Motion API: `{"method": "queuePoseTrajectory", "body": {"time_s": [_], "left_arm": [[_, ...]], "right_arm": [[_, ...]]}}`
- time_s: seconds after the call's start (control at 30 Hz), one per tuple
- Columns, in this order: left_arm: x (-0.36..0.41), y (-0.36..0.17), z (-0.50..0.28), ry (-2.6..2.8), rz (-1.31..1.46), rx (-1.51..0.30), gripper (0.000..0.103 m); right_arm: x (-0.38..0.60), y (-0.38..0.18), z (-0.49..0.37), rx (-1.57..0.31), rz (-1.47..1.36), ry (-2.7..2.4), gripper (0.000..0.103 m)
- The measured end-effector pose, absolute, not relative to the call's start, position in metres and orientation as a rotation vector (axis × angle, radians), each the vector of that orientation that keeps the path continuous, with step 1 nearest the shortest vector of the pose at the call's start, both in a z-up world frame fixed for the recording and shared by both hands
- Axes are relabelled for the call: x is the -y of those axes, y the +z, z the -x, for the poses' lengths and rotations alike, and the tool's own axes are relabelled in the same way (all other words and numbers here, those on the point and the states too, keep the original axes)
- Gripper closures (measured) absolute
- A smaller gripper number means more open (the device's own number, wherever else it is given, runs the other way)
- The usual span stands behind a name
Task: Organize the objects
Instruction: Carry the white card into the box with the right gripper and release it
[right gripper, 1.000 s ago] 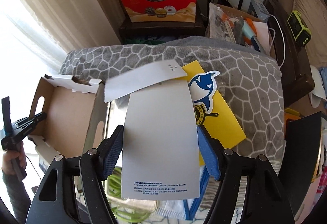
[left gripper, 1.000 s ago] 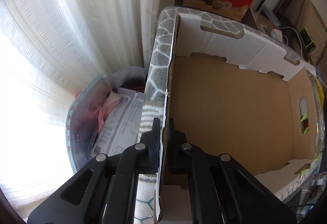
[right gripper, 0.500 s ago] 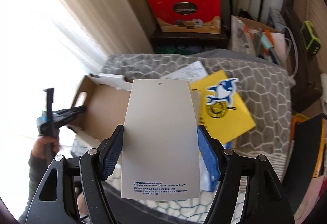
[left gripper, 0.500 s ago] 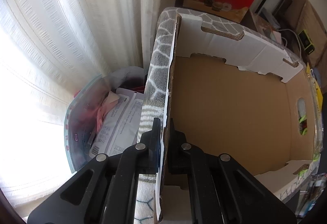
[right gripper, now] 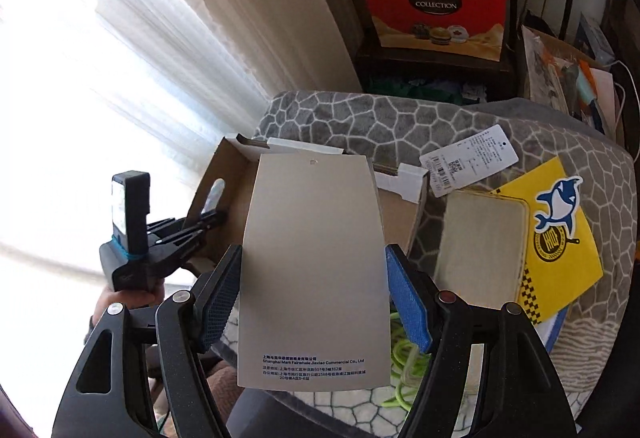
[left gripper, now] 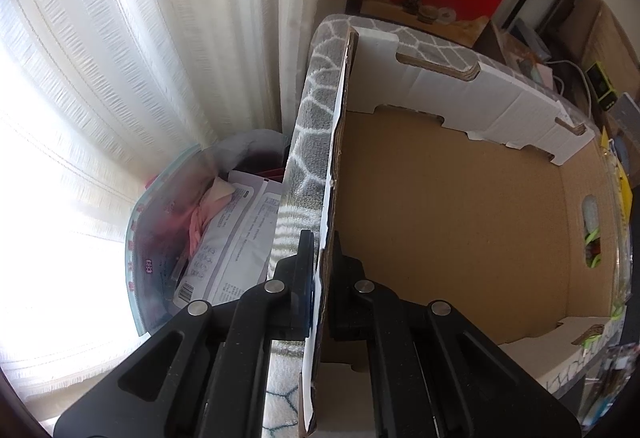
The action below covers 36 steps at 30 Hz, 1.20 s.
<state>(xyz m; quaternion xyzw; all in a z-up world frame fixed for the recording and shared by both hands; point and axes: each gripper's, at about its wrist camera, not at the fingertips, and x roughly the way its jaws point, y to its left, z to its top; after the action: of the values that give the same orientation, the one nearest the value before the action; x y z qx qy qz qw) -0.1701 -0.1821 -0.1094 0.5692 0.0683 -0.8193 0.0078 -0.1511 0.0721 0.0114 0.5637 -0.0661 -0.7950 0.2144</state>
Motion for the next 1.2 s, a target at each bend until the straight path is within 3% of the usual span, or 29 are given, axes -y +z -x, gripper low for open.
{"method": "queuePoseTrajectory", "body": {"time_s": [0.3,0.53,0.77,1.2], "left_arm": [[0.183,-0.110,0.171,-2.554,-1.778,-0.218,0.098],[0.183,-0.110,0.171,-2.553,-1.778,-0.231,0.098],[0.182,-0.110,0.171,-2.551,-1.777,-0.232,0.098],[0.182,-0.110,0.170,-2.551,-1.777,-0.230,0.098]], "right_arm": [[-0.037,-0.038,0.159,0.209,-1.661,-2.266,0.031],[-0.022,-0.056,0.159,0.118,-1.680,-2.278,0.031],[-0.029,-0.072,0.156,0.147,-1.738,-2.360,0.031],[-0.037,-0.045,0.148,0.117,-1.687,-2.345,0.027]]}}
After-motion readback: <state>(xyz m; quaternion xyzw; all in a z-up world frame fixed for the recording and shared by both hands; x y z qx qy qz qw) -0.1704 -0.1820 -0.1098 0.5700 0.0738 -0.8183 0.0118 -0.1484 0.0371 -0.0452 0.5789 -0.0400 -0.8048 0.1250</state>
